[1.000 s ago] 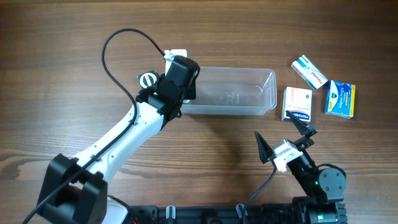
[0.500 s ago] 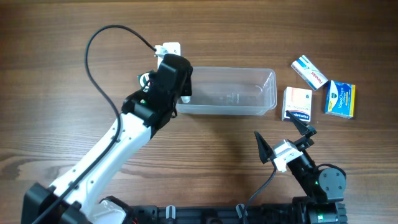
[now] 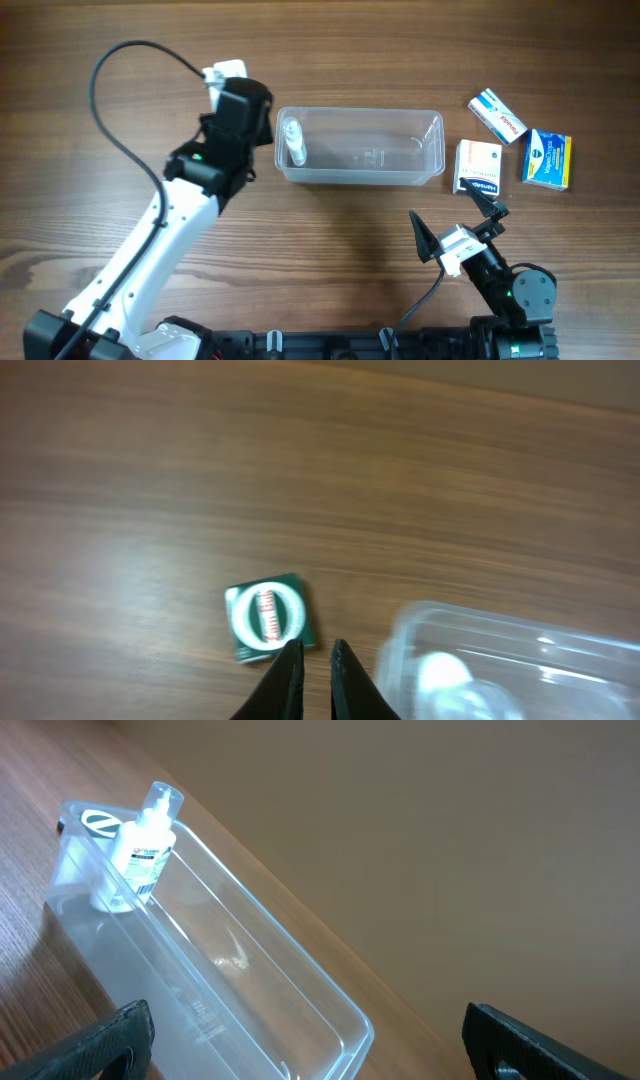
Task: Pack container
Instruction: 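Lower the bottle into the container's left end and release, then move the left gripper to the green Zam-Buk box and grasp it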
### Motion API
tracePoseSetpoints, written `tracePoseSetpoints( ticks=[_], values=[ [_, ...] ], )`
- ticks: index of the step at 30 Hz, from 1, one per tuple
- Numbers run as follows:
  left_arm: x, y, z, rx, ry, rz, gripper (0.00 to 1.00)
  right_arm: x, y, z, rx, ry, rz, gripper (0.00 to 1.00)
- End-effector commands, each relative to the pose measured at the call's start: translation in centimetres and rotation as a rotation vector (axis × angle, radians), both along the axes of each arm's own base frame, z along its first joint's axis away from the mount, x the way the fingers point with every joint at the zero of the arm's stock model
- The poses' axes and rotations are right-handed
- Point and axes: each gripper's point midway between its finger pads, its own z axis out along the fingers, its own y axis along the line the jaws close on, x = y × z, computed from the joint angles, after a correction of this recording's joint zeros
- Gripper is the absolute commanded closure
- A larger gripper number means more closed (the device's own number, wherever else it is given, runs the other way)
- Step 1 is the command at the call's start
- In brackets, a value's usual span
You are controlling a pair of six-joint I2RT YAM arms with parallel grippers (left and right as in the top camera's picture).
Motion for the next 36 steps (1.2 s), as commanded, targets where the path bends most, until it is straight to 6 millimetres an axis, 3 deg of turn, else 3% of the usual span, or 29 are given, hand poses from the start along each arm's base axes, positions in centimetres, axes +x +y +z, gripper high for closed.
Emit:
tracePoseSetpoints(
  ticks=[1,5,8,10,11,12,16,26,36],
  values=[
    [0.7,3.0,1.2,-0.072,-0.013,0.07,0.9,0.0,0.1,0.1,-0.005,-0.008,0.004,0.0],
    [1.5,5.2,0.1,-0.179,0.032,0.075,0.92,0.0,0.1,0.1,-0.005,-0.008,0.004,0.0],
    [1.9,5.5,-1.3,-0.243,0.074,0.056,0.87,0.0,0.1,0.1,-0.005,-0.008,0.004,0.0],
    [2.4,5.5,-2.4,-0.261,0.097,0.053,0.71,0.0,0.1,0.1,-0.005,-0.008,0.004,0.0],
    [2.7,5.5,-3.1,-0.259,0.105,0.055,0.48,0.0,0.1,0.1,-0.005,-0.008,0.004,0.0],
    [3.0,5.5,-3.6,-0.259,0.111,0.055,0.36,0.0,0.1,0.1,-0.005,-0.008,0.004,0.0],
    [3.8,4.5,-5.8,-0.254,0.144,0.04,0.24,0.0,0.1,0.1,-0.005,-0.008,0.004,0.0],
    [4.6,3.6,-10.9,-0.298,0.234,0.112,0.24,0.0,0.1,0.1,-0.005,-0.008,0.004,0.0],
    [5.0,3.1,-13.0,-0.243,0.248,0.121,0.24,0.0,0.1,0.1,-0.005,-0.008,0.004,0.0]
  ],
)
